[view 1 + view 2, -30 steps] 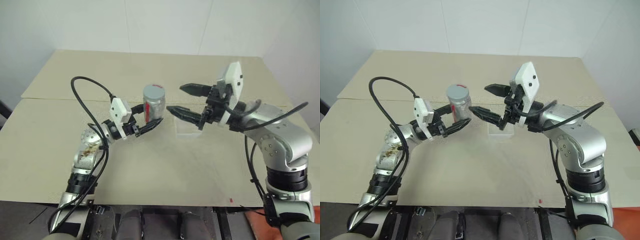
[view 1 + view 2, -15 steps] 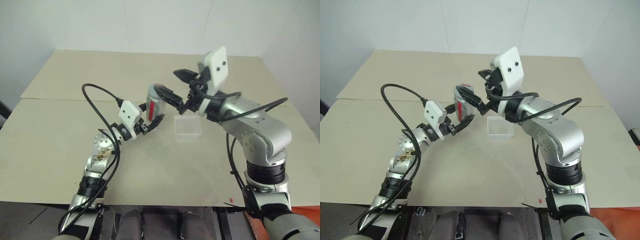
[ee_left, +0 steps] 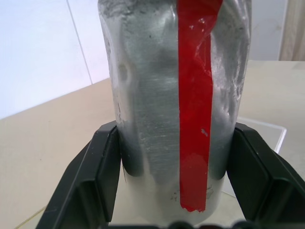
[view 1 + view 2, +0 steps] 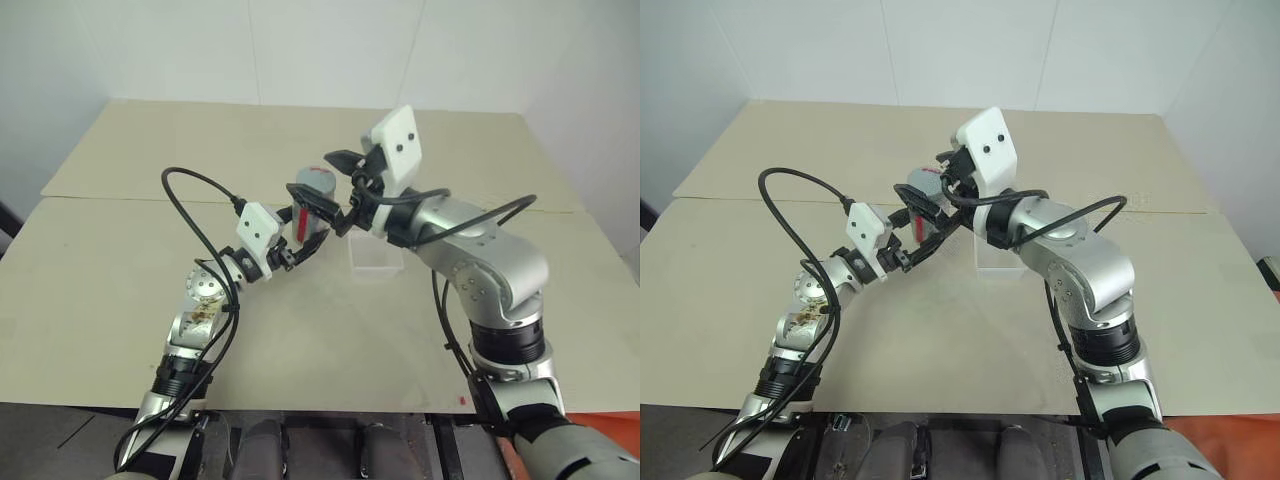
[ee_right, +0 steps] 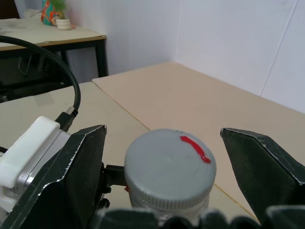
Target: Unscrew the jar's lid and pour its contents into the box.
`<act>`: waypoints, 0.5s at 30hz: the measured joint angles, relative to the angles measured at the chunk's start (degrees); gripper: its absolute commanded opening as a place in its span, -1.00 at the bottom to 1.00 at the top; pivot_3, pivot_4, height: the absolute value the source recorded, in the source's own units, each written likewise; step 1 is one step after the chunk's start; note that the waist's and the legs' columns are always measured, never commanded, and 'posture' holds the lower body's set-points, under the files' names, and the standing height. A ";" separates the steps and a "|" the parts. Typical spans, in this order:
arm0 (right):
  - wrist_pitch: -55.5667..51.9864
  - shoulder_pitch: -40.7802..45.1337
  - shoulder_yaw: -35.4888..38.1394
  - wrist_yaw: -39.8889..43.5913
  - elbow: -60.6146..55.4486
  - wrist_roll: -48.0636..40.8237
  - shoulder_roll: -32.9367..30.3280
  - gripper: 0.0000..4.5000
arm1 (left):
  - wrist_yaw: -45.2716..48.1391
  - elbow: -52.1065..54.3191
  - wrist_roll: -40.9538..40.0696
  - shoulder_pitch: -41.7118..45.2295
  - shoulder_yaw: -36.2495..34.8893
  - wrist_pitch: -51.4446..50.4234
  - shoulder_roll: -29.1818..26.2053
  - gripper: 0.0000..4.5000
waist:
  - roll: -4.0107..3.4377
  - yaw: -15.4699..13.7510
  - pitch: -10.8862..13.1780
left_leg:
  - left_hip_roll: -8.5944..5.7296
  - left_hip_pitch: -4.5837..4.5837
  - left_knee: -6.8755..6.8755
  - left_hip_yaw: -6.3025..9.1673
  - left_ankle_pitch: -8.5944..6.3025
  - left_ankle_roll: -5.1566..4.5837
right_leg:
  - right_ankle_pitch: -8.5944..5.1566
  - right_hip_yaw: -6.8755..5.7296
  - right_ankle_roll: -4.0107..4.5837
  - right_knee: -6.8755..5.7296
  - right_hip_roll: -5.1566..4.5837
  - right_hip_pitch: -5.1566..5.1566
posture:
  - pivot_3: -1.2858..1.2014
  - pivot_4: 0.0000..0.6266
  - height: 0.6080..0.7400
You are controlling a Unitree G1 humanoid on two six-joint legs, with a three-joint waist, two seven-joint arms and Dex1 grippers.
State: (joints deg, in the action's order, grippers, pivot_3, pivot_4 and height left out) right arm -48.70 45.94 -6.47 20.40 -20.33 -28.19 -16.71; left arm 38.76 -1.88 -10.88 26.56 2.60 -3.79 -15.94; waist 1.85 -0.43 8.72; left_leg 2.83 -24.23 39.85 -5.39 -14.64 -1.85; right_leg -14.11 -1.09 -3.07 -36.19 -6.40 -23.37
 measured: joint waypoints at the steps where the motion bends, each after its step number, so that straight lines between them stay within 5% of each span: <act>1: 0.00 0.00 -0.01 0.09 0.39 0.19 0.21 0.98 | 0.01 0.06 0.00 -0.02 0.03 -0.01 -0.04 0.27 | 0.00 0.04 0.00 | 0.00 0.00 0.00 0.00 0.00 0.00 | 0.00 0.00 0.00 0.00 0.00 0.00 | 0.03 -0.52 1.00; 15: 0.00 0.00 -0.11 1.57 1.23 2.16 1.14 0.98 | 0.17 1.13 -0.02 -0.45 0.13 -0.12 -0.32 0.27 | 0.00 0.11 0.00 | 0.00 -0.01 -0.01 -0.01 0.00 0.00 | 0.00 0.00 0.00 -0.01 0.00 0.00 | 0.03 -0.52 1.00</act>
State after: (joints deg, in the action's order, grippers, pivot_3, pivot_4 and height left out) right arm -48.70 45.94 -6.59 21.98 -19.10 -26.03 -15.57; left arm 38.93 -0.75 -10.90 26.10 2.73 -3.91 -16.26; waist 1.84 -0.32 8.73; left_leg 2.83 -24.24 39.84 -5.39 -14.64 -1.85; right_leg -14.11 -1.10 -3.07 -36.21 -6.40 -23.37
